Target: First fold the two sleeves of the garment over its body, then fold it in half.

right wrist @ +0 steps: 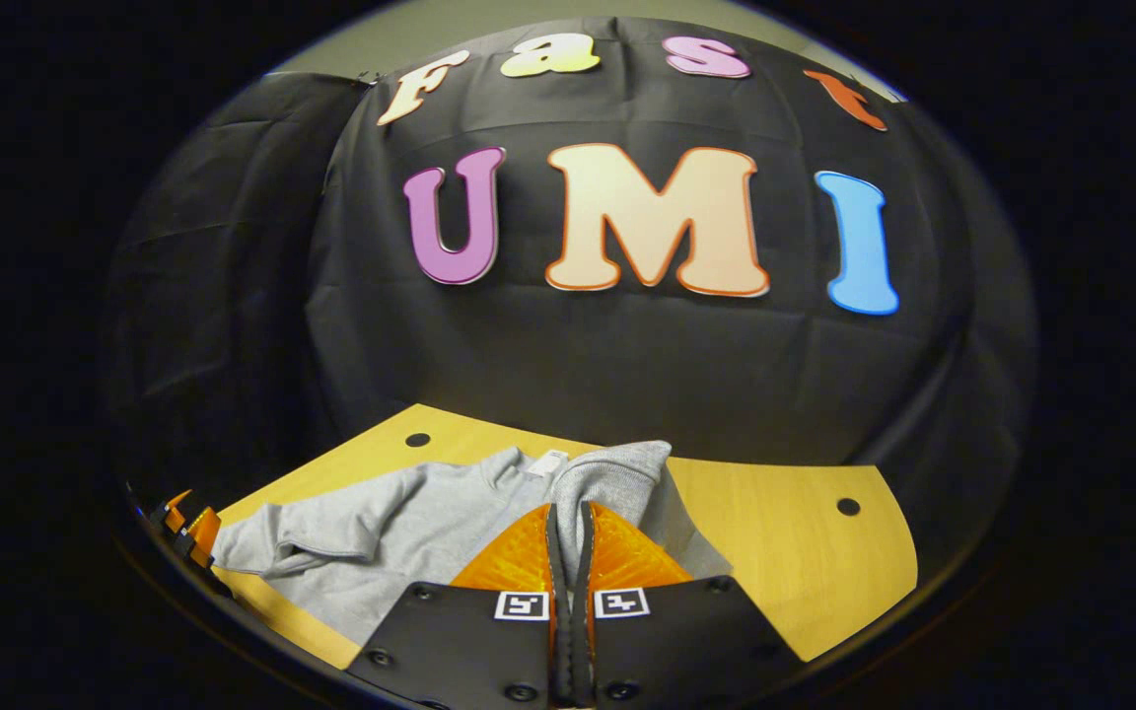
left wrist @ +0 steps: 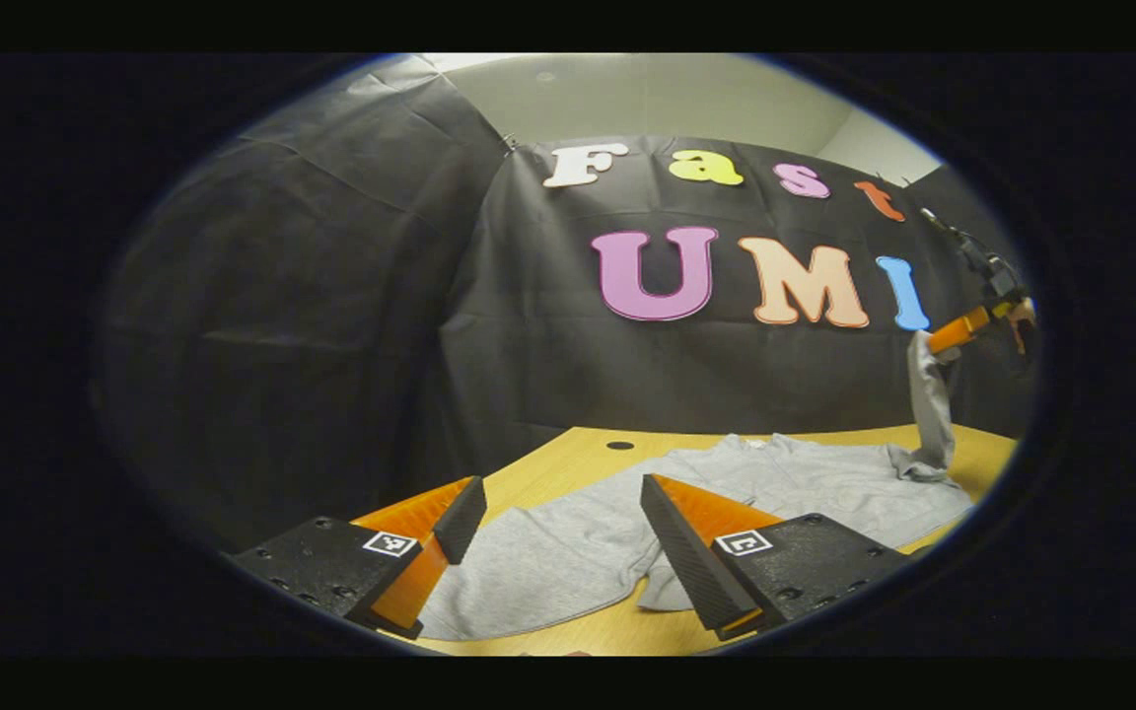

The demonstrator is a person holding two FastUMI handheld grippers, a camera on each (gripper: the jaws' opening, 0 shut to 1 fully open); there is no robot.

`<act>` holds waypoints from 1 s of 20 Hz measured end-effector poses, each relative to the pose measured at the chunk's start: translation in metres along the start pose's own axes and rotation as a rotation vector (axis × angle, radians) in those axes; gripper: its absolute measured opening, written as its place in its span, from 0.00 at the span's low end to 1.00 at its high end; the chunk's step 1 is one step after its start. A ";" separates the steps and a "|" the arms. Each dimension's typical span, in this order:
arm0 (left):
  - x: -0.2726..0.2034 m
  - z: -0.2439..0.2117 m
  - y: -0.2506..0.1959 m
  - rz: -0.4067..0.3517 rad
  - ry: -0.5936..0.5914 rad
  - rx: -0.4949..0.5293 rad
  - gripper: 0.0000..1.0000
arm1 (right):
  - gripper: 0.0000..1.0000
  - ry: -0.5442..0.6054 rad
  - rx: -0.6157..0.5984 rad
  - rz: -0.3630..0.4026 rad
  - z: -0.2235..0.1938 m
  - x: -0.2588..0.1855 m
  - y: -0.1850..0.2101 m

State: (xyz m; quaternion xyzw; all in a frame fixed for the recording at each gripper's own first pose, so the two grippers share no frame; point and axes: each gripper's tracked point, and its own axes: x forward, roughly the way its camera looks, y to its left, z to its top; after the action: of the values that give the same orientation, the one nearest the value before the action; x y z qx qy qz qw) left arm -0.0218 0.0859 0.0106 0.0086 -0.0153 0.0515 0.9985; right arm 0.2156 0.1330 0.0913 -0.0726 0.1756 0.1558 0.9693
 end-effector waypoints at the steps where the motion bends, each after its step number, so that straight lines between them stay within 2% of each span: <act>1: 0.001 0.001 0.002 0.004 0.000 0.002 0.93 | 0.02 -0.008 -0.011 0.022 0.007 0.016 0.019; 7: 0.003 0.005 0.015 0.024 0.007 0.036 0.93 | 0.02 0.003 -0.045 0.180 0.011 0.102 0.140; 11: 0.002 0.003 0.021 0.028 0.028 0.062 0.92 | 0.02 0.096 -0.055 0.257 -0.039 0.153 0.199; 13: 0.002 -0.003 0.022 0.022 0.049 0.061 0.94 | 0.02 0.152 -0.067 0.279 -0.072 0.172 0.217; 16: 0.001 -0.010 0.025 0.024 0.070 0.053 0.93 | 0.02 0.230 -0.052 0.296 -0.110 0.195 0.224; 20: 0.003 -0.021 0.027 0.014 0.114 0.061 0.92 | 0.02 0.262 -0.011 0.318 -0.119 0.204 0.219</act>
State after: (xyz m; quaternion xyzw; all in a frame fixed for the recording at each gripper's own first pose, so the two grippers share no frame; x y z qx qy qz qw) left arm -0.0213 0.1132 -0.0098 0.0362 0.0431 0.0596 0.9966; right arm 0.2878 0.3725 -0.1119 -0.0688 0.3084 0.2969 0.9011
